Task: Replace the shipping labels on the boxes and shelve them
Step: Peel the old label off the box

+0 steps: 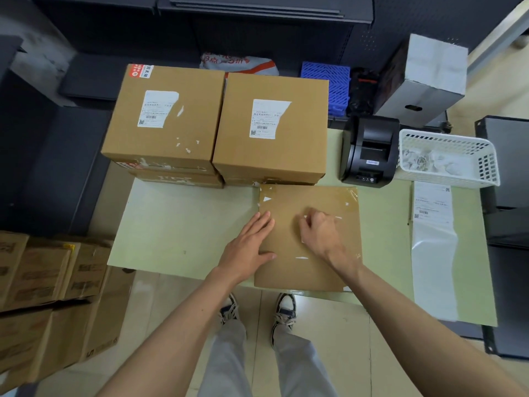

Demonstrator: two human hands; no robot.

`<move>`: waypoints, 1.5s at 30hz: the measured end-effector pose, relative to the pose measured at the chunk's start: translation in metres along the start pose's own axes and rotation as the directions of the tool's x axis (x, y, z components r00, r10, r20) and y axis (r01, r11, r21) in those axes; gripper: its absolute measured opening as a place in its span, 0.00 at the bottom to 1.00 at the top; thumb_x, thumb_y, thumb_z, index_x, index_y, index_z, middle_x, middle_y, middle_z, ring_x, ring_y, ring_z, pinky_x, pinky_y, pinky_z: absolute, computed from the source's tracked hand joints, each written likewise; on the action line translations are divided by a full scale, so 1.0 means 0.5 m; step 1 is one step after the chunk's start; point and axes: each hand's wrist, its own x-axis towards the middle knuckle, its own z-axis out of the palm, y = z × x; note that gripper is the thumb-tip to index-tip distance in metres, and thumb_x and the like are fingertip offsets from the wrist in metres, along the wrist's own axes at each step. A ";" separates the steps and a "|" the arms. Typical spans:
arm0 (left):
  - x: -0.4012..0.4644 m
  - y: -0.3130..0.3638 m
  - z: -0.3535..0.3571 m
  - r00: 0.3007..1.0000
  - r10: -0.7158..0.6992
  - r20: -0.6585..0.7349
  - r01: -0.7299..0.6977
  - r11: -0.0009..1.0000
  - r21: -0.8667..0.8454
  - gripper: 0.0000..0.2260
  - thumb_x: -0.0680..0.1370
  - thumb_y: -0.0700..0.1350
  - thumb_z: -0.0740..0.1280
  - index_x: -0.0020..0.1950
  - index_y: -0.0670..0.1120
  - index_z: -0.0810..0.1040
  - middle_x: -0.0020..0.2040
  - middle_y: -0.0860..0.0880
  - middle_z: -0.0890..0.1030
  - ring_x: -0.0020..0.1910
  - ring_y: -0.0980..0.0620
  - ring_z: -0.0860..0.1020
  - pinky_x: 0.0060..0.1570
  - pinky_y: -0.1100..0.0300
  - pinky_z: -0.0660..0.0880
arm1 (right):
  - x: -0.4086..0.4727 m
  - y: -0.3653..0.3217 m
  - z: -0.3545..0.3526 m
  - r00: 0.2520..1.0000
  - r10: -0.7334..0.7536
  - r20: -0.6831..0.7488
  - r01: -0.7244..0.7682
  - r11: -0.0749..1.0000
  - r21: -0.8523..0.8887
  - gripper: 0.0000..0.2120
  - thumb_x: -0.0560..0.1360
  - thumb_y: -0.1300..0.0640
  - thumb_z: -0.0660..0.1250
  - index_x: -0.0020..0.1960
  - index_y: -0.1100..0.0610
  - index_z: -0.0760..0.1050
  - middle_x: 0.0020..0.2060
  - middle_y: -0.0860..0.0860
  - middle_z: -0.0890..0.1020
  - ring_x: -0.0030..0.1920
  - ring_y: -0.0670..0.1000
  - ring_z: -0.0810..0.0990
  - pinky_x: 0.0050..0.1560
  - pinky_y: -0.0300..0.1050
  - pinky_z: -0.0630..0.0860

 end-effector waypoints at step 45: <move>-0.002 0.013 -0.008 1.000 -0.007 0.004 0.006 0.980 0.201 0.38 0.79 0.59 0.67 0.83 0.54 0.50 0.82 0.58 0.46 0.81 0.57 0.43 0.77 0.49 0.54 | -0.078 0.161 -0.122 0.994 0.108 -0.017 -0.102 0.971 0.216 0.19 0.79 0.60 0.63 0.29 0.54 0.68 0.27 0.51 0.73 0.30 0.53 0.69 0.30 0.44 0.65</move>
